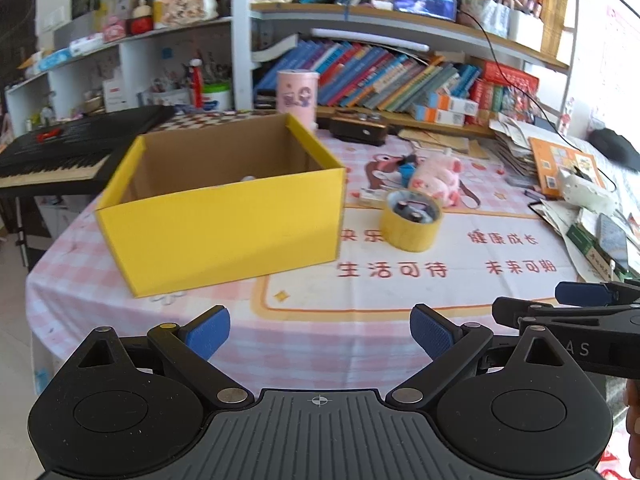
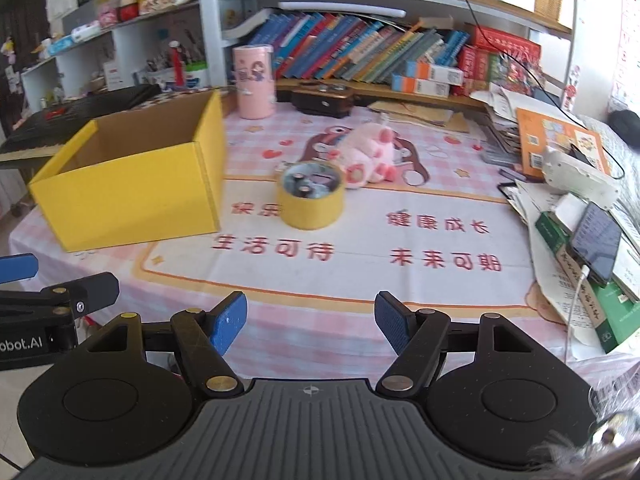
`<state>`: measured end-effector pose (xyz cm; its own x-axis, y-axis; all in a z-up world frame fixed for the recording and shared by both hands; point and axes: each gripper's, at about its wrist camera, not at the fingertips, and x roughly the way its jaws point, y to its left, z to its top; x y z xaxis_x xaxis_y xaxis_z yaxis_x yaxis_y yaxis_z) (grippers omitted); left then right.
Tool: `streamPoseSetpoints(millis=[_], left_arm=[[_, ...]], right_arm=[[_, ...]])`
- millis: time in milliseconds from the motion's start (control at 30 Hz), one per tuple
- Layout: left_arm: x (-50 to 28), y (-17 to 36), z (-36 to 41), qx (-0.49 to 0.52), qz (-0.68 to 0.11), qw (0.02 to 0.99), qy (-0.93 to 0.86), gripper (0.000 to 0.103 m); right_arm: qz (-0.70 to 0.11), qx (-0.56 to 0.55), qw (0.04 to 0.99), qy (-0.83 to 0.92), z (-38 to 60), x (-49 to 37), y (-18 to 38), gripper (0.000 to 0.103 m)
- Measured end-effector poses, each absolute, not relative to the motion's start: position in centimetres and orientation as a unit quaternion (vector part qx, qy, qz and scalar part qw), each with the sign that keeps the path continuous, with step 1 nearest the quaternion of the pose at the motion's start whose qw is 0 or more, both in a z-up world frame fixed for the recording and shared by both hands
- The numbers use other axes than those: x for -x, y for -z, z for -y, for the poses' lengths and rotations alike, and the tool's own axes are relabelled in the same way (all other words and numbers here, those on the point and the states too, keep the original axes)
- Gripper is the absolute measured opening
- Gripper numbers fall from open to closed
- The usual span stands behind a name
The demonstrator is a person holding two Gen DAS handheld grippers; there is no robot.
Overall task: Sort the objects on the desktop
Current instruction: 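Move both tools back toward the tape roll and plush pig, then grasp the tape roll with the left tool while the right tool grasps the pink plush pig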
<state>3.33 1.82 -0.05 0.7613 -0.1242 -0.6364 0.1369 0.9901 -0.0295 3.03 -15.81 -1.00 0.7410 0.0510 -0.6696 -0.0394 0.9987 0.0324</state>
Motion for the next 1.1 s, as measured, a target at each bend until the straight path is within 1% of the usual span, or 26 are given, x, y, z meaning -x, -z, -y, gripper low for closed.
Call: streamPoseSetpoints(millis=[467, 767, 1100], left_arm=[[-8.7, 0.6, 4.0, -0.025, -0.355, 0.93, 0.089, 0.098], [-12.0, 1.1, 7.9, -0.034, -0.367, 0.925, 0.093, 0.098], [-15.2, 1.7, 10.3, -0.021, -0.389, 0.918, 0.073, 0.098]], right_arm=[[-0.381, -0.024, 0.924, -0.011, 21.7, -9.0, 1.7, 0.071], [-0.382, -0.029, 0.924, -0.014, 25.1, -12.8, 1.9, 0.072], [-0.379, -0.028, 0.924, -0.049, 27.4, -17.0, 1.9, 0.073]])
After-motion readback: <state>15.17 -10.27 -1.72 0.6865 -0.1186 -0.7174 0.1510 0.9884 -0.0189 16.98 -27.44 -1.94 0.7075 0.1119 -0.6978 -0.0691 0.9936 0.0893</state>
